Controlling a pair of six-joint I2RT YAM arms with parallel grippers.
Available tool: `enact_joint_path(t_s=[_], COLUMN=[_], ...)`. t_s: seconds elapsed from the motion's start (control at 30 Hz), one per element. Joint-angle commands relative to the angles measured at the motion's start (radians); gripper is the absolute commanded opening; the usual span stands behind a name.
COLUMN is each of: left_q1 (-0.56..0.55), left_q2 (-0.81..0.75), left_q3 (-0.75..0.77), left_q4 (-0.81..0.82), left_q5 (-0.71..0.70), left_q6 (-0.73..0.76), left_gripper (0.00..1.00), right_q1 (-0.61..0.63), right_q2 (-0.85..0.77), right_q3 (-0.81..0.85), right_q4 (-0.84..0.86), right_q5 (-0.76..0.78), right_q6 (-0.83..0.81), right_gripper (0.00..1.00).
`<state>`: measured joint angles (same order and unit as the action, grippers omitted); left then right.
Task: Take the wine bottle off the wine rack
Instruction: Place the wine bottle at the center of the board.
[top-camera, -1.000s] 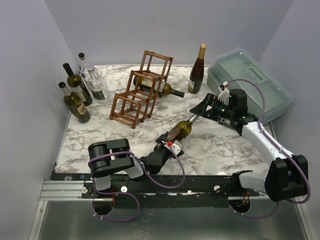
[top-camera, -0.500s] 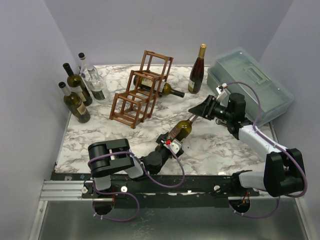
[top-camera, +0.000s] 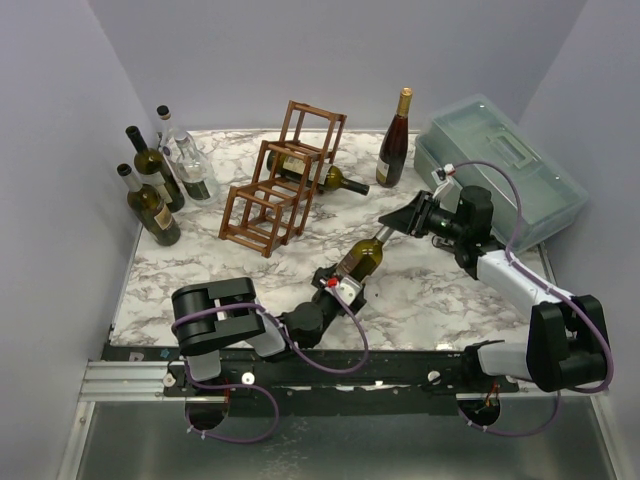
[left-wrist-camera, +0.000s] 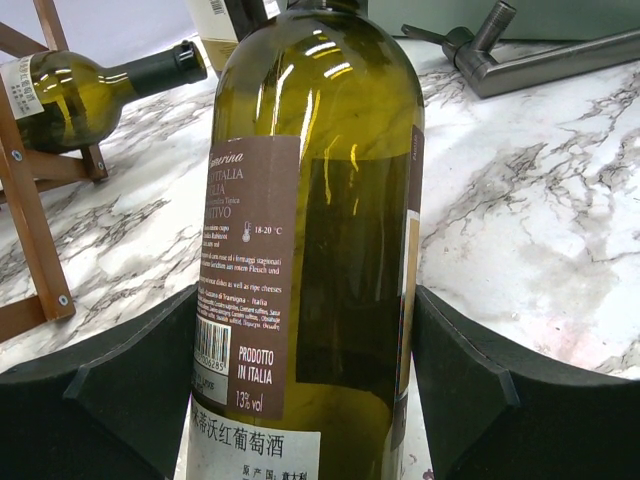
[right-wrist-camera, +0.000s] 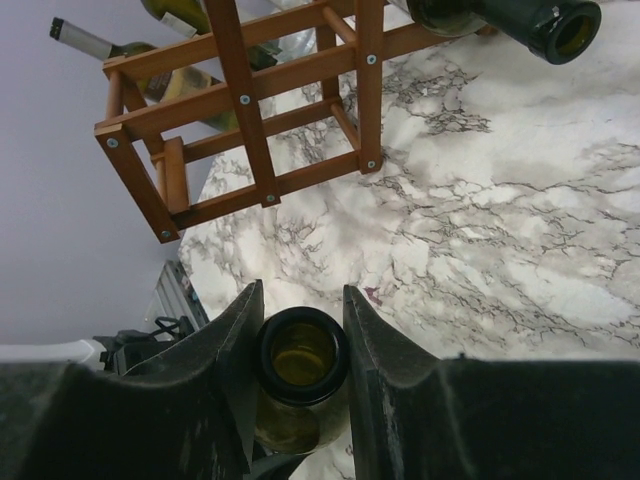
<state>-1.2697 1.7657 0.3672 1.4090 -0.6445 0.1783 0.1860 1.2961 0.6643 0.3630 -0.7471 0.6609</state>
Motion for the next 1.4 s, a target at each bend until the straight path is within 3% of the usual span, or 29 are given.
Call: enact_joint_path(t_s=[0.0, 0.1, 0.2, 0.27, 0.5, 0.7, 0.87, 1.13, 1.37], left_q1=[0.000, -0.002, 0.000, -0.001, -0.001, -0.001, -0.001, 0.000, 0.009], left_q2=[-0.053, -0.074, -0.096, -0.106, -0.135, -0.224, -0.358, -0.548, -0.674], left_q3=[-0.013, -0.029, -0.047, -0.057, -0.079, -0.113, -0.108, 0.037, 0.085], left_q4=[0.072, 0.072, 0.072, 0.071, 0.060, -0.001, -0.219, -0.776, -0.964], left_q5=[0.060, 0.095, 0.121, 0.137, 0.197, 0.234, 0.276, 0.324, 0.345], left_q6=[-0.065, -0.092, -0.128, -0.150, -0.204, -0.249, -0.311, -0.402, -0.424], left_gripper=[0.20, 0.47, 0.84, 0.98, 0.99, 0.99, 0.99, 0.99, 0.99], right_q1=[-0.003, -0.004, -0.004, -0.003, -0.004, -0.004, -0.005, -0.005, -0.005], right_q2=[-0.004, 0.007, 0.005, 0.000, -0.003, -0.014, -0.004, 0.006, 0.041], right_q3=[0.035, 0.127, 0.194, 0.223, 0.269, 0.369, 0.456, 0.536, 0.603], right_q4=[0.080, -0.029, -0.106, -0.135, -0.199, -0.317, -0.400, -0.474, -0.495], right_q5=[-0.062, -0.049, -0.015, 0.014, 0.061, 0.159, 0.198, 0.262, 0.348], right_q6=[-0.044, -0.112, -0.188, -0.208, -0.255, -0.410, -0.503, -0.631, -0.745], right_gripper=[0.00, 0.00, 0.00, 0.00, 0.00, 0.00, 0.00, 0.00, 0.00])
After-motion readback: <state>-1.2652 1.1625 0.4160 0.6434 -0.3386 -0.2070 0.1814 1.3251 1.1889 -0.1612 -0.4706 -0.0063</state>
